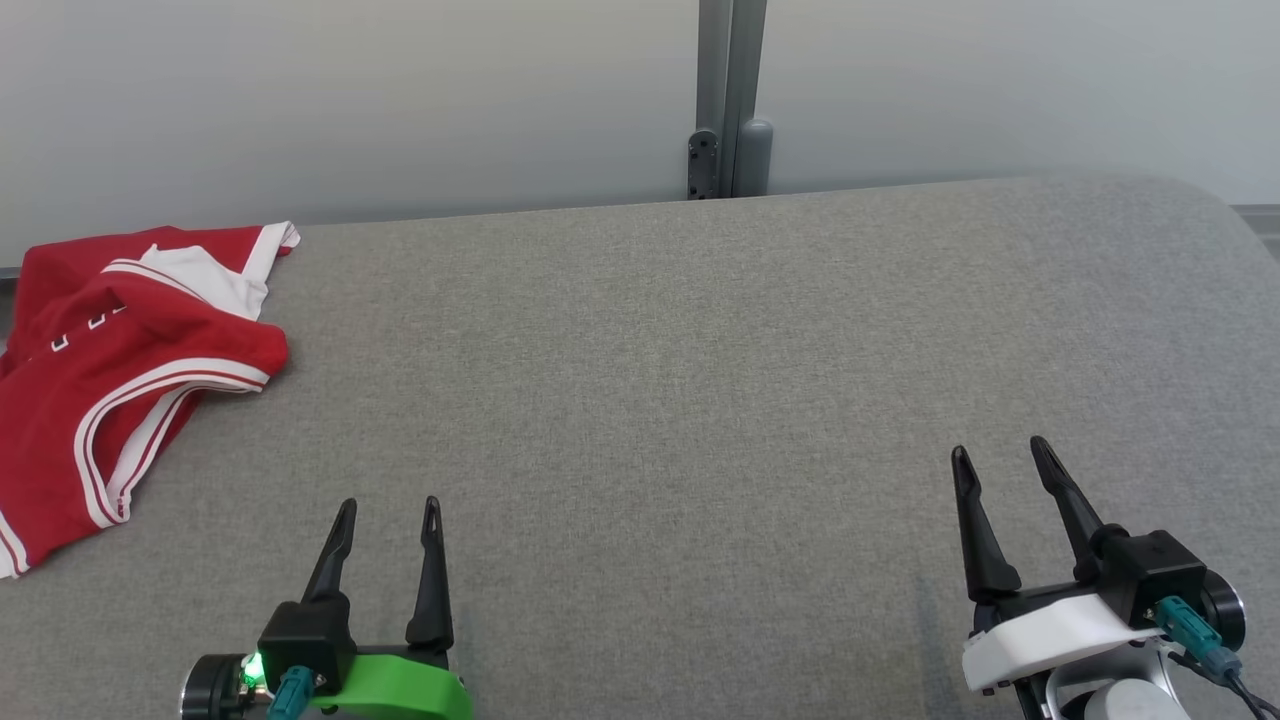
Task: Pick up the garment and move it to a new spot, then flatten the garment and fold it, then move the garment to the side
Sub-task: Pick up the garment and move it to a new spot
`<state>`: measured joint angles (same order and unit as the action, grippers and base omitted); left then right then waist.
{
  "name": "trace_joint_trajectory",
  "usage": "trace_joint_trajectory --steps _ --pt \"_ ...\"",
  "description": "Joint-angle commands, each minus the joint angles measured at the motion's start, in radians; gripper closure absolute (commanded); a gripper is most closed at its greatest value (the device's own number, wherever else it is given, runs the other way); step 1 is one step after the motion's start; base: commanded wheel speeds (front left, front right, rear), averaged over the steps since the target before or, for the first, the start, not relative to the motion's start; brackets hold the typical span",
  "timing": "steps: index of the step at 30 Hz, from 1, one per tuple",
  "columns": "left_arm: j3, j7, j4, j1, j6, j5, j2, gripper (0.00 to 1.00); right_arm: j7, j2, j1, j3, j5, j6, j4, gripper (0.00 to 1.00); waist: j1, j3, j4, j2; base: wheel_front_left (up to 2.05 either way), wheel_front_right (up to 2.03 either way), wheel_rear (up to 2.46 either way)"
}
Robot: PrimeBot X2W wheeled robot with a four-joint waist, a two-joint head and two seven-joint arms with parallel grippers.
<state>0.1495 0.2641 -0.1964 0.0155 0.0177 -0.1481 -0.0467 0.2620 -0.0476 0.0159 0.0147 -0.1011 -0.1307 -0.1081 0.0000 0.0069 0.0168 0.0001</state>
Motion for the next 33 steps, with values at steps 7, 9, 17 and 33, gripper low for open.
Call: trace_joint_trajectory --steps 7,9,17,33 --pt "-0.001 0.001 0.003 -0.010 0.006 0.002 -0.007 0.00 0.004 -0.005 0.010 -0.003 0.007 0.000 0.007 0.00 0.0000 -0.003 0.053 -0.0001 0.00 0.00 0.00" --pt "0.001 0.001 0.007 -0.010 0.008 0.001 -0.007 0.00 0.004 -0.005 0.014 -0.003 0.004 0.000 0.008 0.00 0.0000 -0.004 0.080 -0.0001 0.00 0.00 0.00" --pt "-0.007 0.001 0.015 -0.012 0.011 0.002 -0.006 0.00 0.004 -0.005 0.019 -0.006 0.008 0.000 0.013 0.00 0.0000 -0.006 0.240 -0.0001 0.00 0.00 0.00" --pt "-0.053 0.001 0.034 0.017 0.017 0.000 -0.006 0.00 0.004 -0.004 -0.005 0.036 0.013 0.000 0.008 0.00 0.0000 0.005 0.504 -0.0001 0.00 0.00 0.00"
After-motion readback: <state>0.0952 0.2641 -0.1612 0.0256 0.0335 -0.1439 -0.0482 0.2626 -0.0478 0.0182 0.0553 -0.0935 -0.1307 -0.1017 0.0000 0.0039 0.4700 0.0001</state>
